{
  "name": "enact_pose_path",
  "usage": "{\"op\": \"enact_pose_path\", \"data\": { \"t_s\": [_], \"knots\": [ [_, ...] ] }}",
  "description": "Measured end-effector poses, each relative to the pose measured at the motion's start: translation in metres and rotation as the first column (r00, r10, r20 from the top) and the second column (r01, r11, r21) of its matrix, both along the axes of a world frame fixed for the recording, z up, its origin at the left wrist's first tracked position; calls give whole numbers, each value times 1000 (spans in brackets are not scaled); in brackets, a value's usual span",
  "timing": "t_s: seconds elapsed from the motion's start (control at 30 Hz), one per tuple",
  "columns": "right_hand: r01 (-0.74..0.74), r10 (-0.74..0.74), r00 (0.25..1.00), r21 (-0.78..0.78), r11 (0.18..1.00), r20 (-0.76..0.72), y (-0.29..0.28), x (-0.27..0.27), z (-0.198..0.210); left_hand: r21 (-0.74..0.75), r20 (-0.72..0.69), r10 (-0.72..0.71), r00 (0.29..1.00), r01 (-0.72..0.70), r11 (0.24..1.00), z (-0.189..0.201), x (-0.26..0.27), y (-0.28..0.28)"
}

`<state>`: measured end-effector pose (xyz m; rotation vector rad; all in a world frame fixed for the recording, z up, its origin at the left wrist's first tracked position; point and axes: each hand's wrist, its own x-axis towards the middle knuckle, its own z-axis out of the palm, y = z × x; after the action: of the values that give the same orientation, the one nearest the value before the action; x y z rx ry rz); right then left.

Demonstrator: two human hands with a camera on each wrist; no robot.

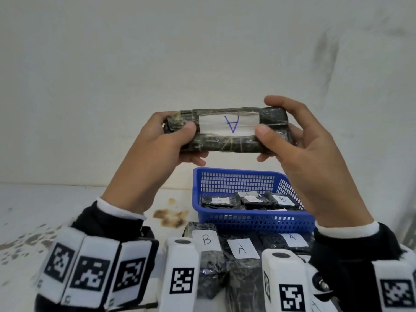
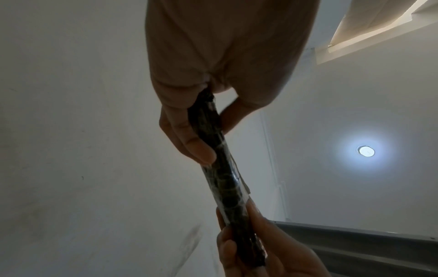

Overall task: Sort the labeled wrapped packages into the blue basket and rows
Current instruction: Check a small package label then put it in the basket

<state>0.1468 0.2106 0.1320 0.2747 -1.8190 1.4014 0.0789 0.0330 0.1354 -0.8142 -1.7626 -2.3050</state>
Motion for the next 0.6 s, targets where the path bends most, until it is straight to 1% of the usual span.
{"op": "enact_pose_path", "data": {
  "t_s": [0.07, 0.17, 0.27, 0.33, 0.43, 0.6],
  "knots": [
    [-57, 57, 998, -37, 998, 5, 1, 1, 2, 39, 10, -3, 1000, 3, 999, 1, -2, -2],
    [-60, 60, 998, -38, 997, 10, 1, 2, 2, 68, 5, -10, 1000, 10, 998, 1, -3, -1],
    [-46, 46, 999, -52, 998, -1, 1, 2, 2, 57, -3, 3, 1000, -3, 998, 0, -2, 1],
    [-56, 56, 998, -46, 997, -3, 0, 3, 2, 44, -17, 36, 999, -36, 998, -1, -1, 3],
    [-63, 63, 998, -25, 998, -7, -2, 4, 2, 21, -41, 84, 996, -83, 996, -2, 0, 4],
    [-43, 43, 999, 30, 999, 0, -4, 6, 1, -16, -64, 107, 992, -108, 994, -3, 2, 5]
  ]
}}
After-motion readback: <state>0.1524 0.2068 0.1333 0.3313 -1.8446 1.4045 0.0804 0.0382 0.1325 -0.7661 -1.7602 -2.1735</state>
